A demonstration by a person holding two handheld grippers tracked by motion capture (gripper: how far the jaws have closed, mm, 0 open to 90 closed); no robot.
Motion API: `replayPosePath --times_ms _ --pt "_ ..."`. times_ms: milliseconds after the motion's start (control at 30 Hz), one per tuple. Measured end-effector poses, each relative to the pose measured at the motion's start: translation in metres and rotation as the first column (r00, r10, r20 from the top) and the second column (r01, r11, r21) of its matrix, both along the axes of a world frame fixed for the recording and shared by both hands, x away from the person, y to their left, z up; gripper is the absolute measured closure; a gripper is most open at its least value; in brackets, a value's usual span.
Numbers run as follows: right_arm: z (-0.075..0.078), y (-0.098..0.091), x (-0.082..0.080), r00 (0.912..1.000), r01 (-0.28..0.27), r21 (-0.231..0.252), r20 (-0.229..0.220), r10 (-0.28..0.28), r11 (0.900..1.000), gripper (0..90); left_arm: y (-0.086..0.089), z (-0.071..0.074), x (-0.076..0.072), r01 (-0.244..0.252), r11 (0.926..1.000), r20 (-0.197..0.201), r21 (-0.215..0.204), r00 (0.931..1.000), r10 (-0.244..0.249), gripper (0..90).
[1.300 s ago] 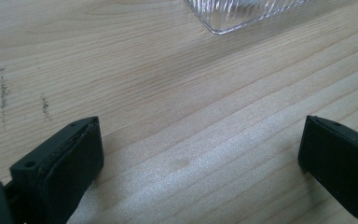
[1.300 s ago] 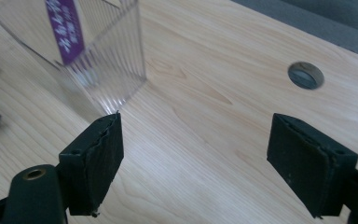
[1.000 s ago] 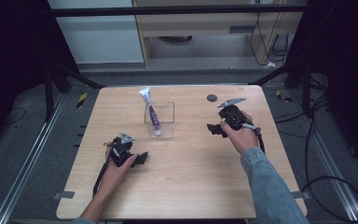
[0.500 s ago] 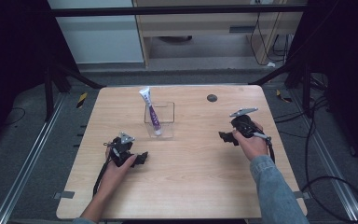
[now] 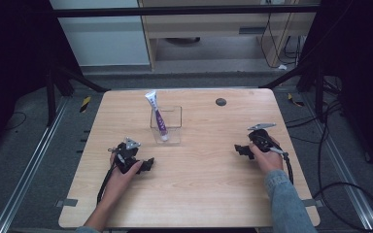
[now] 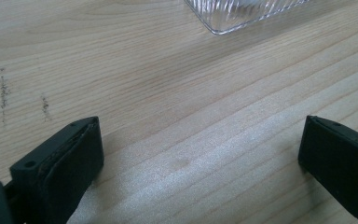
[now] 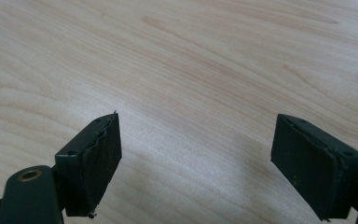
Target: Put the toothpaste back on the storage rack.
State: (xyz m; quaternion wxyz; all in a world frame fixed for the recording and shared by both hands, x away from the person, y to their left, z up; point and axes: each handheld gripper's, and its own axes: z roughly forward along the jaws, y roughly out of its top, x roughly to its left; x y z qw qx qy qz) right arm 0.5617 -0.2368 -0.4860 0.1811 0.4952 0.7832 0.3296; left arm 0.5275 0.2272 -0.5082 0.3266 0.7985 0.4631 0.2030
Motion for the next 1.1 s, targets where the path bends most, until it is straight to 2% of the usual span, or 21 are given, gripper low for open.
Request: replayPosePath --times_ms 167,400,833,967,1033,1100 --pt "-0.005 -0.002 0.004 0.9997 0.024 0.0 0.001 -0.024 0.9997 15.7 0.0 0.0 0.0 0.0 1.0 0.0 0.0 1.0 0.0 0.0" --pt "-0.012 -0.002 0.009 0.9985 0.054 0.026 0.001 -0.054 0.9982 14.1 0.0 0.0 0.0 0.0 1.0 0.0 0.0 1.0 0.0 0.0" --pt "-0.018 0.003 0.014 0.9956 0.093 0.022 0.013 -0.093 0.9955 9.9 0.0 0.0 0.0 -0.001 1.0 0.0 0.0 1.0 0.001 0.0" --pt "-0.021 0.004 0.015 0.9929 0.112 0.002 0.042 -0.112 0.9938 8.6 0.0 0.0 0.0 -0.002 1.0 0.0 -0.001 1.0 0.002 0.0" --pt "-0.025 0.007 0.015 0.991 0.115 -0.02 0.072 -0.113 0.9932 6.3 0.0 0.0 0.0 -0.002 1.0 0.001 -0.003 1.0 0.002 0.0" --pt "-0.025 0.007 0.015 0.991 0.116 -0.016 0.069 -0.114 0.9931 6.0 0.0 0.0 0.0 -0.002 1.0 0.001 -0.003 1.0 0.002 0.0"
